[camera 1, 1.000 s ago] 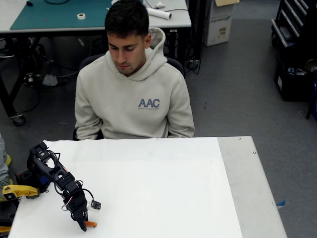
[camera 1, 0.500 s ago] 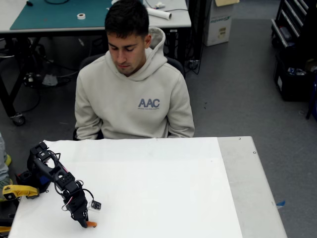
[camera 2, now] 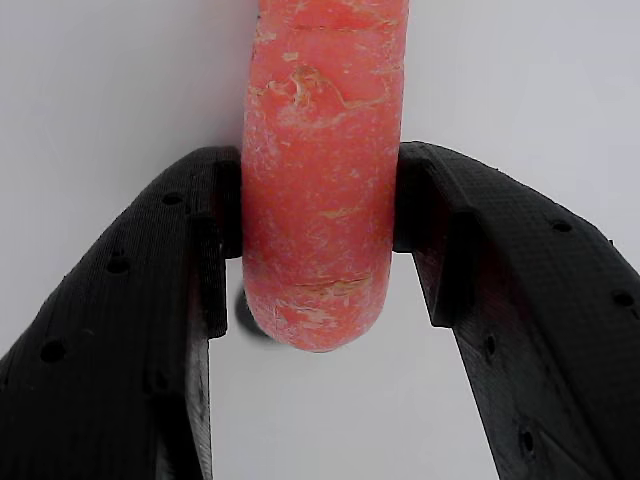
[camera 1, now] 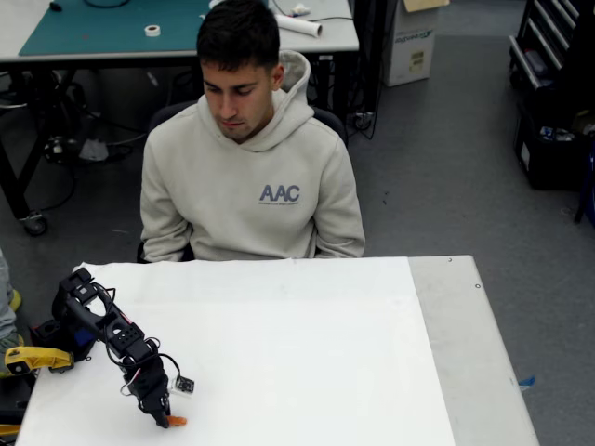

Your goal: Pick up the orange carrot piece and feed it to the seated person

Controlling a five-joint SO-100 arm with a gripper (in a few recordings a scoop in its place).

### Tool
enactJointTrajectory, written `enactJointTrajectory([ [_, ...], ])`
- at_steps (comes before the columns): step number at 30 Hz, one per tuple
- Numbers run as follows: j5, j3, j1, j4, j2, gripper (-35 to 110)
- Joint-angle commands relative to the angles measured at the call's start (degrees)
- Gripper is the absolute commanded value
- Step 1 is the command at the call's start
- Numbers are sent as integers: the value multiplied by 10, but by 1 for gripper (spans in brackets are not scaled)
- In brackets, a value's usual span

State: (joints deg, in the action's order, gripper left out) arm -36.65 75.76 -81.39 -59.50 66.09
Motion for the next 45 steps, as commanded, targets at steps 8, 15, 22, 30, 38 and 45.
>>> enactJointTrajectory([
  [8,-6,-273,83,3,21,-2],
  [15,-6,-460,151,3,21,-2],
  [22,-6,-613,228,3,13,-2],
  [30,-6,-786,336,3,-66,-2],
  [38,-115,-962,446,3,-172,-2],
  [45,-249,-952,515,3,-182,-2],
])
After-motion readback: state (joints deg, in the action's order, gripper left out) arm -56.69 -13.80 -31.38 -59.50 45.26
